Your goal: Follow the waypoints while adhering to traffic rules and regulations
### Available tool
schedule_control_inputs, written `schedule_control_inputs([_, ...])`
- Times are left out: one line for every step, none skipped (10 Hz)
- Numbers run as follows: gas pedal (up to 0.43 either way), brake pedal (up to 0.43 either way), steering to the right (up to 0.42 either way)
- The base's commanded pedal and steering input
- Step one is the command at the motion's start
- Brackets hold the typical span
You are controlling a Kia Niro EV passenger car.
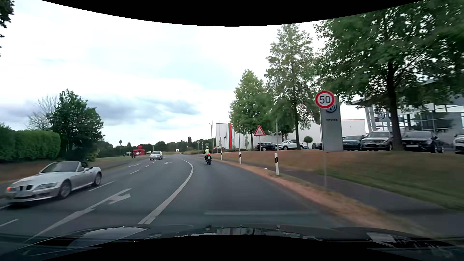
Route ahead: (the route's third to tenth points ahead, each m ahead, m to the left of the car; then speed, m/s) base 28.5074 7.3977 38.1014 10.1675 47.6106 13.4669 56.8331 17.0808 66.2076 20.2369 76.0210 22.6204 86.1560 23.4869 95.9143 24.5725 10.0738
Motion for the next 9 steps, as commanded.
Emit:
schedule_control_inputs([0.189, 0.0, -0.077])
schedule_control_inputs([0.189, 0.0, -0.073])
schedule_control_inputs([0.189, 0.0, -0.068])
schedule_control_inputs([0.189, 0.0, -0.061])
schedule_control_inputs([0.189, 0.0, -0.058])
schedule_control_inputs([0.189, 0.0, -0.056])
schedule_control_inputs([0.189, 0.0, -0.056])
schedule_control_inputs([0.189, 0.0, -0.056])
schedule_control_inputs([0.189, 0.0, -0.056])
